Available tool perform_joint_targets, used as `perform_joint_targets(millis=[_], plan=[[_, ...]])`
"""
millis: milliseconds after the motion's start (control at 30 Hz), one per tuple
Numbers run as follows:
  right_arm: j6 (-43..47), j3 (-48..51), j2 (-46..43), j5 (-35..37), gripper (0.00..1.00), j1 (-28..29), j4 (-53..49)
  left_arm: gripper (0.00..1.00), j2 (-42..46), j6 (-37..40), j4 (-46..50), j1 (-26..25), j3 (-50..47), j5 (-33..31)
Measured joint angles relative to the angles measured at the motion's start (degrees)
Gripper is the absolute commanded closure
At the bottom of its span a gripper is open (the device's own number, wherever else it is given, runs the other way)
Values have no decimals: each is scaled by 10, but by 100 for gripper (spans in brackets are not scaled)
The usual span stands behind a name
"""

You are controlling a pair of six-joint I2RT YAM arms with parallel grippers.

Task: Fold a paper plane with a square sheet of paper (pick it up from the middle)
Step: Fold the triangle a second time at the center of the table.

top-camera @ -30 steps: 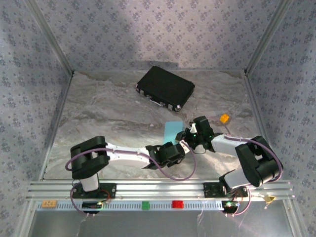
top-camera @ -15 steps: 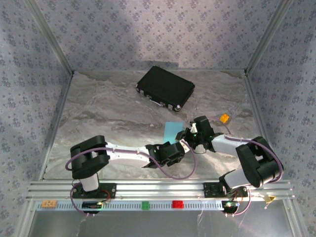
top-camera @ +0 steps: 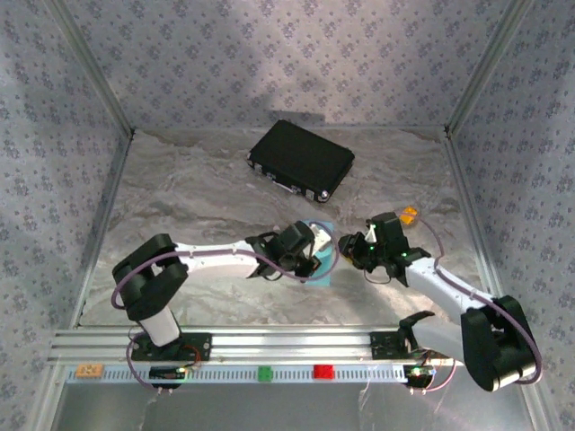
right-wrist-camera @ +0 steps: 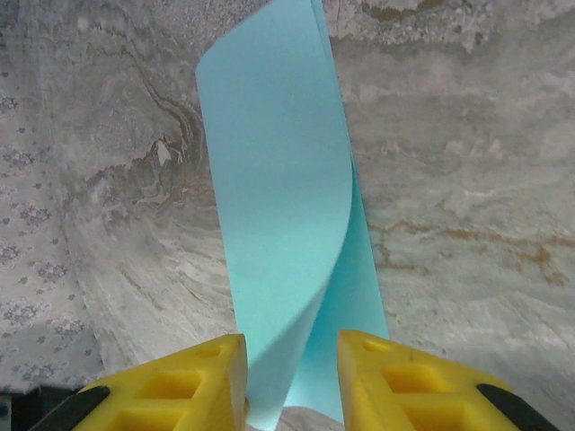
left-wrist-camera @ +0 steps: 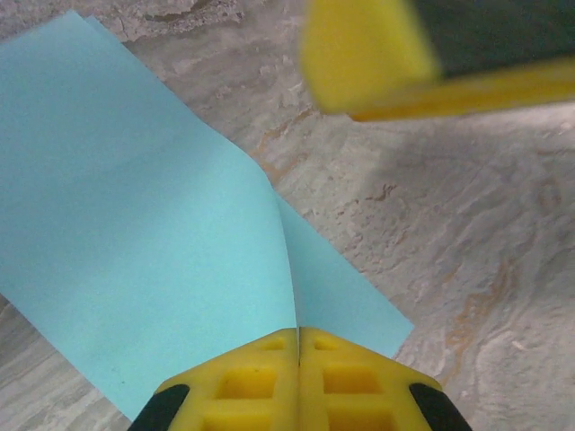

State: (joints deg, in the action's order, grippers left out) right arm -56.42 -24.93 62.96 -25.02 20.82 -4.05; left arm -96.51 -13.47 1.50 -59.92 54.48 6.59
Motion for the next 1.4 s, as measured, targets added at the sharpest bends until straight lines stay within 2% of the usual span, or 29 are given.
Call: perform_joint_targets(millis=[133, 300, 500, 800, 1000, 1400], plan=[[2, 16, -20, 1, 76, 8, -13, 100, 0, -31, -11, 30, -6, 78], [-1, 37, -27, 3, 87, 42, -15, 100, 0, -57, -18, 45, -9, 128], [-8, 38, -12, 12, 92, 94, 1, 100, 0, -72, -22, 59, -15, 149], [-11, 16, 82, 20, 96, 139, 34, 100, 0, -79, -21, 63, -15, 151], [11, -2, 122, 45, 96, 137, -1, 100, 0, -91, -21, 63, -15, 153], [85, -30, 120, 51, 94, 89, -83, 100, -33, -151, -61, 65, -15, 177]])
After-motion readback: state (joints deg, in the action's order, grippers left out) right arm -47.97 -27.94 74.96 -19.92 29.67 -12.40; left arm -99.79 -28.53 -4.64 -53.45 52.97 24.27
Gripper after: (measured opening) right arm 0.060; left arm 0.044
